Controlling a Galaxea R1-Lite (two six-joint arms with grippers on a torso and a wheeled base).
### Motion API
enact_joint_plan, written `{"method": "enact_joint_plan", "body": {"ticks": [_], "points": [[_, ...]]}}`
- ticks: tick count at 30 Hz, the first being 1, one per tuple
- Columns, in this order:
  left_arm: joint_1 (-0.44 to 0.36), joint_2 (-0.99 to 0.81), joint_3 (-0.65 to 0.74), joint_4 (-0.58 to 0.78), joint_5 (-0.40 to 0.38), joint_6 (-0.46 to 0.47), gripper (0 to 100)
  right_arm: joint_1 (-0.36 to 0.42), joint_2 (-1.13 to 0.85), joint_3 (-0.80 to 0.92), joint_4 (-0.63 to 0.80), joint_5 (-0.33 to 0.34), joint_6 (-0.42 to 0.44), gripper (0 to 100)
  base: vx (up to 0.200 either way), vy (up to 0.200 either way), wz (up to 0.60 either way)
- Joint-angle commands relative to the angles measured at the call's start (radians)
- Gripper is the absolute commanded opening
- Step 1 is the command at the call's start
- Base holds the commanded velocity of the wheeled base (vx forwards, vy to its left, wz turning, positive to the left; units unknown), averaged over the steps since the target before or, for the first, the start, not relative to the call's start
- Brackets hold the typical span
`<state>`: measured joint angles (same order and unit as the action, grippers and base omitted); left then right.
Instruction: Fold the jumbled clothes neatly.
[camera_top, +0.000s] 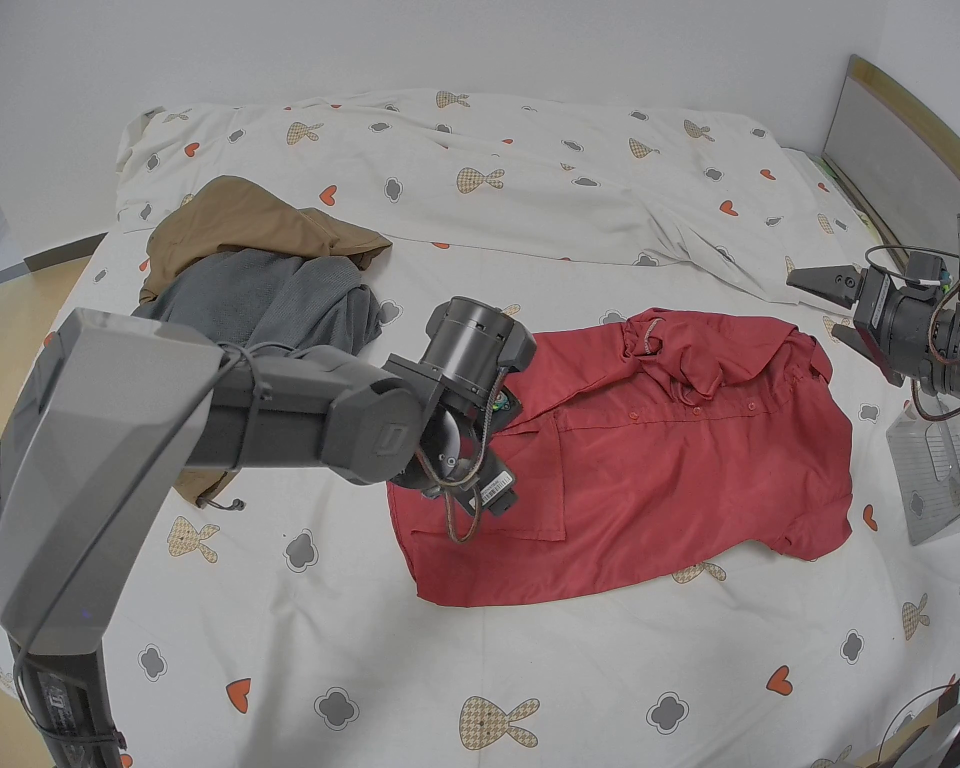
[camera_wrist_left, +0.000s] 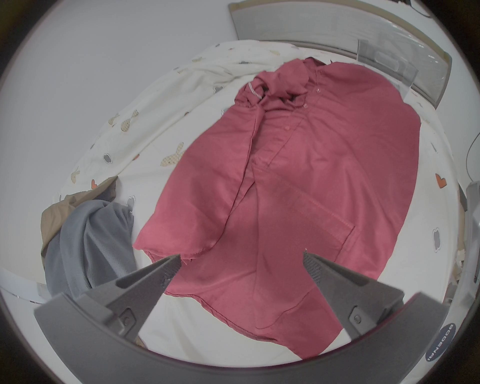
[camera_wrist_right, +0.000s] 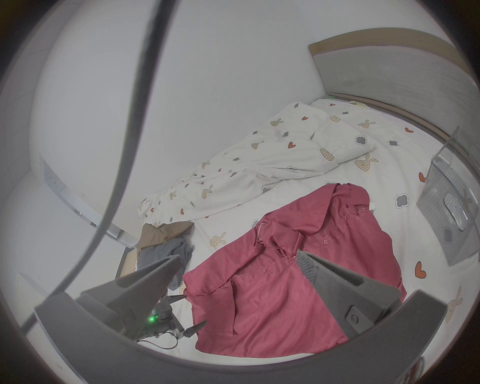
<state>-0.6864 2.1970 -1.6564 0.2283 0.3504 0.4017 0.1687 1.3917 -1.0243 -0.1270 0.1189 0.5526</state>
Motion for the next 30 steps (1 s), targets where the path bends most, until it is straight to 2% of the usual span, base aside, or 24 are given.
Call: {"method": "enact_joint_plan", "body": {"ticks": [1, 7, 11, 13, 15, 16, 17, 18, 19, 20, 21, 24, 30], "points": [[0.027, 0.066, -0.089, 0.052, 0.001, 0.003, 100, 0.008, -0.011, 0.003, 0.0, 0.001, -0.002, 100, 0.0, 0.0, 0.0], [0.031, 0.04, -0.105, 0.062, -0.011, -0.001, 100, 0.009, -0.011, 0.004, 0.004, 0.001, -0.003, 100, 0.0, 0.0, 0.0], [0.005, 0.001, -0.057, 0.077, -0.016, -0.017, 100, 0.009, -0.007, 0.015, 0.01, -0.002, -0.016, 100, 0.0, 0.0, 0.0], [-0.041, -0.048, 0.013, 0.088, -0.016, -0.035, 100, 0.011, 0.0, 0.027, 0.024, -0.005, -0.049, 100, 0.0, 0.0, 0.0], [-0.097, -0.085, 0.095, 0.086, -0.014, -0.057, 100, 0.041, -0.003, 0.043, 0.078, -0.01, -0.132, 100, 0.0, 0.0, 0.0], [-0.097, -0.085, 0.095, 0.086, -0.014, -0.057, 100, 0.041, -0.003, 0.043, 0.078, -0.01, -0.132, 100, 0.0, 0.0, 0.0], [-0.176, -0.123, 0.205, 0.08, 0.005, -0.081, 100, 0.115, 0.0, 0.046, 0.23, -0.056, -0.26, 100, 0.0, 0.0, 0.0], [-0.202, -0.135, 0.244, 0.082, 0.027, -0.083, 100, 0.153, 0.001, 0.044, 0.288, -0.102, -0.289, 100, 0.0, 0.0, 0.0], [-0.208, -0.137, 0.253, 0.08, 0.036, -0.083, 100, 0.166, 0.003, 0.044, 0.302, -0.117, -0.293, 100, 0.0, 0.0, 0.0], [-0.232, -0.138, 0.296, 0.077, 0.087, -0.081, 100, 0.221, 0.006, 0.041, 0.348, -0.202, -0.299, 100, 0.0, 0.0, 0.0], [-0.239, -0.135, 0.306, 0.075, 0.111, -0.083, 100, 0.241, 0.012, 0.043, 0.348, -0.246, -0.299, 100, 0.0, 0.0, 0.0], [-0.243, -0.102, 0.302, 0.074, 0.13, -0.081, 100, 0.264, 0.013, 0.043, 0.346, -0.347, -0.299, 100, 0.0, 0.0, 0.0], [-0.248, -0.076, 0.283, 0.077, 0.131, -0.081, 100, 0.261, 0.007, 0.044, 0.346, -0.357, -0.299, 100, 0.0, 0.0, 0.0]]}}
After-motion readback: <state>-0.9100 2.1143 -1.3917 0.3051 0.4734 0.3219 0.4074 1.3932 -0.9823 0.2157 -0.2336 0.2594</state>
